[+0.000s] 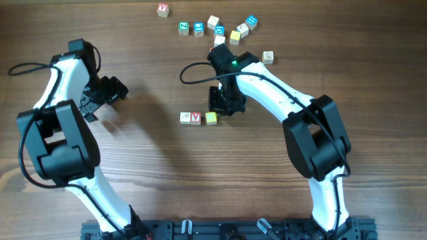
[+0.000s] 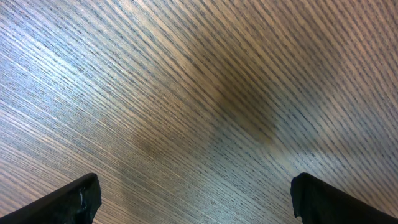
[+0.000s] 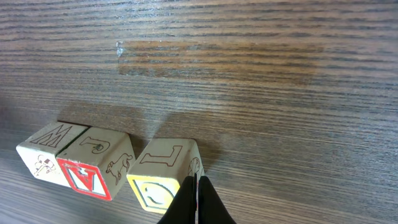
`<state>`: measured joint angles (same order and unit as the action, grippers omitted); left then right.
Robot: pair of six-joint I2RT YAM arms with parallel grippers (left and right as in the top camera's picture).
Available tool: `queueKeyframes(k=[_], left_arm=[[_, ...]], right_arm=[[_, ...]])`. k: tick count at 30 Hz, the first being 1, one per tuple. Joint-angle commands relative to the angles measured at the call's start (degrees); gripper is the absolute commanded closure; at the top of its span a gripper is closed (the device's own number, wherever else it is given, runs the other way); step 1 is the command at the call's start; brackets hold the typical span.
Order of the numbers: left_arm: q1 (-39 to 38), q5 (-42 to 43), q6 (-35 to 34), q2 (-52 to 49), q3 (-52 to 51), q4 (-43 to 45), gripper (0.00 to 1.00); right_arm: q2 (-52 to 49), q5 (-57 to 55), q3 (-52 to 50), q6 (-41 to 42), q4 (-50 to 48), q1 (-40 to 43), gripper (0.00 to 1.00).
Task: Form a horizontal line
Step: 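Push the yellow 'C' block left against the 'A' block with right gripper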
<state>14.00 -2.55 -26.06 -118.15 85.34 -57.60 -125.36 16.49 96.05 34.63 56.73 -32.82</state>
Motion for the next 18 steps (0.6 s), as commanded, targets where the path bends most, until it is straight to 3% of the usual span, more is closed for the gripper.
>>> queueKeyframes(k=[1,14,18], left_arm=[[0.15,-0.55,-0.11,0.50,0.00,0.00,0.00],[0.15,-0.55,-0.11,0.50,0.00,0.00,0.00],[0.15,-0.55,-0.11,0.50,0.00,0.00,0.00]], right_arm=[[0.11,1.57,-0.20,0.31,1.11,-0.02,0.96],[0.11,1.09,-0.20,0.22,2.71,-1.81,0.96],[0.11,-6.14,-0.20,1.57,2.38,-1.66,0.95]])
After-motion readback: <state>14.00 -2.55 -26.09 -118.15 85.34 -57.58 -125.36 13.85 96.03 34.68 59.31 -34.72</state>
